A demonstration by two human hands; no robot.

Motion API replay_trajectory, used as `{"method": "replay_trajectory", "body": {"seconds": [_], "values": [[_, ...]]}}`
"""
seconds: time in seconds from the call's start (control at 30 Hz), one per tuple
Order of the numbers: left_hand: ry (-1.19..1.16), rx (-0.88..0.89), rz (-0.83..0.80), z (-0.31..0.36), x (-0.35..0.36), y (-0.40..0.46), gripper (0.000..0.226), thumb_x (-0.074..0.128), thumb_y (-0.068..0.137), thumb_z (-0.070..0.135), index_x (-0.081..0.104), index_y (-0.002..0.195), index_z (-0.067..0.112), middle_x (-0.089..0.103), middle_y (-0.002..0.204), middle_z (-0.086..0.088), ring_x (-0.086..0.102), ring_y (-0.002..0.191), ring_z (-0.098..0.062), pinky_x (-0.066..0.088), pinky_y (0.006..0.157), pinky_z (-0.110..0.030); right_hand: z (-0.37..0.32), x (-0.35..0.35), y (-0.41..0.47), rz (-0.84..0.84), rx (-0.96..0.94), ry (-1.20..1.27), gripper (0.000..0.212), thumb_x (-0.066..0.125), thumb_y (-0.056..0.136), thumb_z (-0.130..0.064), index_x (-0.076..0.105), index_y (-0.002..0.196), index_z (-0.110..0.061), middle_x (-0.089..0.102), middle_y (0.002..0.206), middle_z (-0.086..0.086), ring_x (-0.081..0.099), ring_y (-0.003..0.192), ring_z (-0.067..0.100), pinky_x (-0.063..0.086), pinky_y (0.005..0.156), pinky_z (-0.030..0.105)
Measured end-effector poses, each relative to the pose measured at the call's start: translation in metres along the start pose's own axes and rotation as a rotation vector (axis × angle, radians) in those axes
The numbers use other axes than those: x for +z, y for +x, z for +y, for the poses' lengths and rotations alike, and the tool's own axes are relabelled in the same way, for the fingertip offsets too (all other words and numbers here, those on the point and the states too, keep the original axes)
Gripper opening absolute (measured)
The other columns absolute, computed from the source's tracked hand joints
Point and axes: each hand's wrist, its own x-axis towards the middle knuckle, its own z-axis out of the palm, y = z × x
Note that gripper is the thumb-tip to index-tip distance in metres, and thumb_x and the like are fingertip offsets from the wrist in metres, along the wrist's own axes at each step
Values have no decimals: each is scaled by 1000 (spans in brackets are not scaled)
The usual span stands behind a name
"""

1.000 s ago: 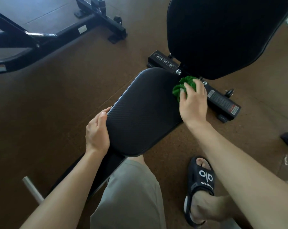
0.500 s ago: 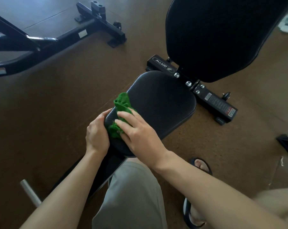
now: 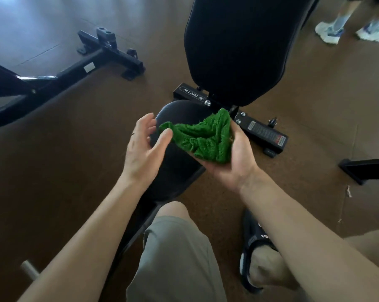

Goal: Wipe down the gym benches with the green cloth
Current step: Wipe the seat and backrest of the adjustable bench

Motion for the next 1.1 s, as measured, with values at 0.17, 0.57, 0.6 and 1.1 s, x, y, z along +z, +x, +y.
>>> {"method": "replay_trajectory", "body": {"seconds": [0.17,0.57,0.6,1.1], "values": [[-213,-253,-352,48,18,4,52,79,84,47,67,125,18,76,115,-4,73,109,-19,55,104,-47,-29,-8,-31,-224,74,-114,61,55,99,-47,57,141,-4,66,135,22,64,125,37,45,113,53],[-121,-245,-524,123,67,8,24,59,102,38,71,116,23,79,107,5,75,103,-15,59,96,-39,-118,-35,-1,-56,-146,-705,17,76,92,-18,75,107,-9,80,97,6,78,90,22,63,79,36],[-156,-266,-548,127,71,10,21,58,103,33,70,118,25,79,109,6,75,105,-15,58,96,-38,-126,-34,2,-69,-164,-728,17,77,91,-22,76,104,-11,81,96,5,78,89,21,63,80,36],[-648,-80,54,221,113,48,32,69,90,33,68,114,12,64,105,-14,69,90,-30,58,81,-51,-269,25,44,78,-948,-863,72,41,104,-58,24,161,-18,31,163,-1,32,149,13,28,122,33]]}}
